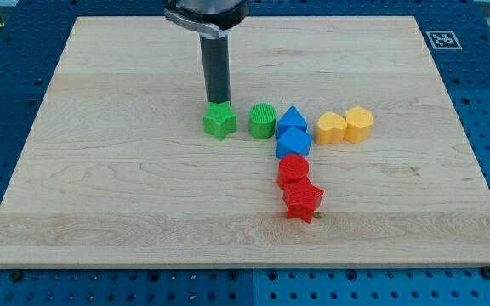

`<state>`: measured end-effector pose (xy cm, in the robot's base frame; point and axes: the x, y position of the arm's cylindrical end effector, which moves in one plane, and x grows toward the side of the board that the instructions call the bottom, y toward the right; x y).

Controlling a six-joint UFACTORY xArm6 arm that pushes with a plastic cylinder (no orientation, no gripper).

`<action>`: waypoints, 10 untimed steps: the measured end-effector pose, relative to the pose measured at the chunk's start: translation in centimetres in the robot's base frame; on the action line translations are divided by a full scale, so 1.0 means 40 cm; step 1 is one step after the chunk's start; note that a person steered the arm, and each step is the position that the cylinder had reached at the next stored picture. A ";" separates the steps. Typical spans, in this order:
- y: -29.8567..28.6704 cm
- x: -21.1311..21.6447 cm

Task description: Move your arm to the left of the red star

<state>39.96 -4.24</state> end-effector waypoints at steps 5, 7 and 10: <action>-0.067 -0.261; 0.017 -0.296; -0.173 -0.334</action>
<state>26.61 -11.15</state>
